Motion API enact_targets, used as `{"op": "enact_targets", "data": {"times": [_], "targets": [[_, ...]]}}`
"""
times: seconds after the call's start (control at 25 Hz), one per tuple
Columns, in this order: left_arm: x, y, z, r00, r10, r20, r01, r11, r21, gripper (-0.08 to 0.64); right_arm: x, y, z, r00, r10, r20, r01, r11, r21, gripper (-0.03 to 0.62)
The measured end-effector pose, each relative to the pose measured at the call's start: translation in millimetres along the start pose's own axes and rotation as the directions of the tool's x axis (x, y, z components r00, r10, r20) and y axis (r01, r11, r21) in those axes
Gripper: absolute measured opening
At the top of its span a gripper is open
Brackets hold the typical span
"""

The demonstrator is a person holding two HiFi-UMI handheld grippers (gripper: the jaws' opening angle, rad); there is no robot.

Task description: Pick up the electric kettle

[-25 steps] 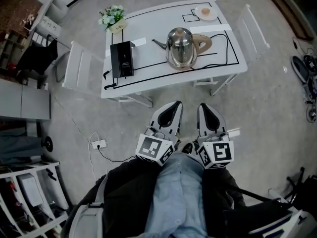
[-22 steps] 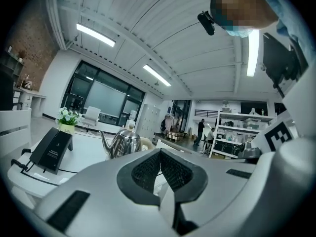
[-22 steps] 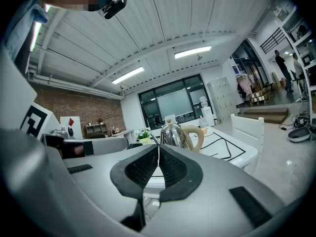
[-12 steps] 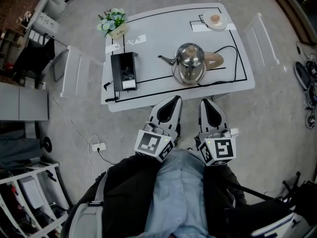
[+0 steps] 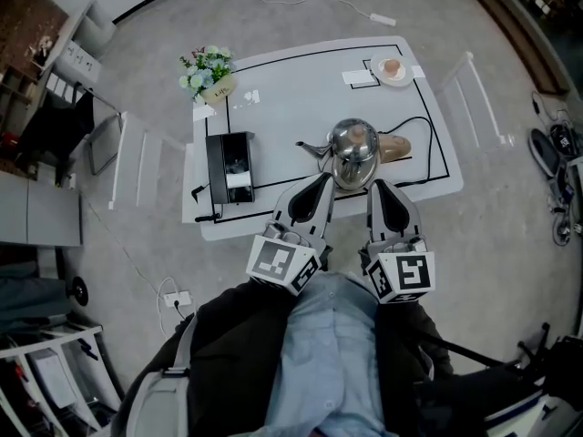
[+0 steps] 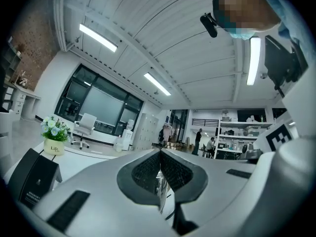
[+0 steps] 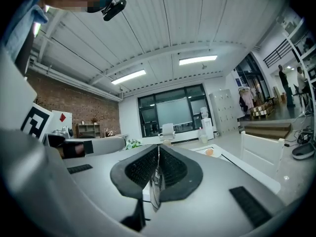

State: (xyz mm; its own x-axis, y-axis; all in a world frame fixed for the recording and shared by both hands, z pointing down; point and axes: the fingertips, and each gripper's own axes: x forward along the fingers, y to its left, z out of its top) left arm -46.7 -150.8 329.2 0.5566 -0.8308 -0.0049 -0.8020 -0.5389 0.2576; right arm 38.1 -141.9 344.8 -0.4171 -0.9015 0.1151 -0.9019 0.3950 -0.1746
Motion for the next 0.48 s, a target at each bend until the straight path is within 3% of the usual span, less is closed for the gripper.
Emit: {"op": "enact_targets", "data": {"times": [0.48], "targets": [[20,5,15,0.998,-0.032,0.047,0.032,0.999,-0.003,0.008,10,-13,18,0.998,-0.053,0.036,0.054,0.998,-0.019,0.018]]}}
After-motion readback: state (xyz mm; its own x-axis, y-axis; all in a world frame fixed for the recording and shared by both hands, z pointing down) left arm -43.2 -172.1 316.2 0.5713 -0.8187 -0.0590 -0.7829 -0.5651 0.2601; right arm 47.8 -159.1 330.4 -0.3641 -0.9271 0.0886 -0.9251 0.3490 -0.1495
